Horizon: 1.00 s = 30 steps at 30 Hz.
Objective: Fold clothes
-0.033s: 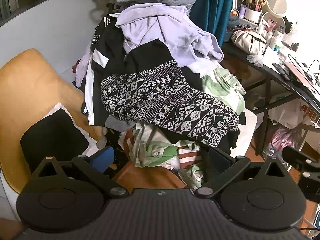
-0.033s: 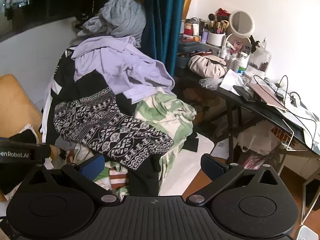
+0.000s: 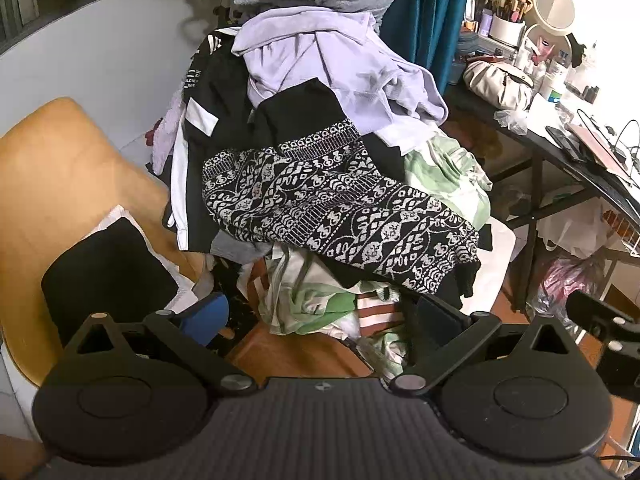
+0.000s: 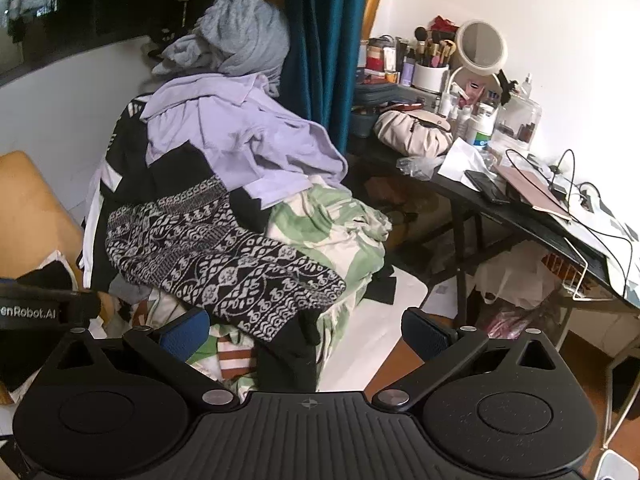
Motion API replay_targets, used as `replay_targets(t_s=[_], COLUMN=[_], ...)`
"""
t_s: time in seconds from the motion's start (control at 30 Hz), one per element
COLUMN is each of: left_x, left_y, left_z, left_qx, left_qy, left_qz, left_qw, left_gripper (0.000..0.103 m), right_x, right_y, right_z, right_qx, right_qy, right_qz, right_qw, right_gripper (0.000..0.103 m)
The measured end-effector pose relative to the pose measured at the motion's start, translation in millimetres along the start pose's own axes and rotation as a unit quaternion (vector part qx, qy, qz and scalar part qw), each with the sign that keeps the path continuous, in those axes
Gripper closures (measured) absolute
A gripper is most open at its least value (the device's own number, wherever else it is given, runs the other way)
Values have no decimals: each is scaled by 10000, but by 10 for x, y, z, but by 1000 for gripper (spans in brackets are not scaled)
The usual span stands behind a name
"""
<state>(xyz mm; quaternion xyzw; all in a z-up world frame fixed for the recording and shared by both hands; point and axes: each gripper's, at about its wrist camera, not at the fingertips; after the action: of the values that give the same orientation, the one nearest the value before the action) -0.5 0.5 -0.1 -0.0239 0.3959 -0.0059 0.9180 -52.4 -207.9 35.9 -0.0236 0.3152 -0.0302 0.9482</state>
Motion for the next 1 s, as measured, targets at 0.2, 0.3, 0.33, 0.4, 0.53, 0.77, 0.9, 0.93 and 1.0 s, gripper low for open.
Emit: replay_targets(t_s=[0.2, 0.3, 0.33, 0.4, 0.53, 0.77, 0.9, 0.93, 1.0], left_x=[66, 44, 39, 31, -7, -7, -15, -15, 4], left_y=[-51, -15, -23, -42, -98, -116, -107, -96, -87], left_z=[9, 5, -15, -44, -21, -10, 6, 14, 20], left_qx=[-124, -224, -238, -232, -78, -5, 5, -14, -73], left_qy=[158, 155, 142, 110, 33, 53, 24, 14, 45], left_qz=[-1, -31, -22, -9, -4, 36, 60, 72, 103], left_qw=[9998, 9996, 9996, 9997, 10000, 10000, 10000, 10000, 9999], left_gripper=[0, 0, 0, 0, 0, 0, 0, 0, 0], right_x=[88, 43, 46, 64, 101, 140, 158, 161, 166], right_y=[-66, -171, -149, -126, -115, -147, -195, -199, -204], right_z=[57, 63, 53, 53, 62, 44, 37, 35, 32], right_qx=[170, 170, 126, 71, 67, 207, 296, 301, 301], right_qy=[234, 132, 104, 89, 113, 144, 177, 173, 159], right_qz=[186, 219, 201, 189, 236, 258, 242, 242, 244], right_qw=[9994, 9995, 9997, 9998, 9996, 9993, 9991, 9991, 9991], right_gripper=[1, 1, 1, 1, 1, 1, 1, 1, 1])
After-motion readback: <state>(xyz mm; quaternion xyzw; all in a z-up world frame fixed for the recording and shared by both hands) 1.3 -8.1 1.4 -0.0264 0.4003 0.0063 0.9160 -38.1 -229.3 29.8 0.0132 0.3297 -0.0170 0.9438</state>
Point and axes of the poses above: each gripper's, at about its wrist camera, not at the fingertips, and x roughly the way its jaws point, y to its left, z to its top, and after that the axes turned 7 degrees about -y, right-handed
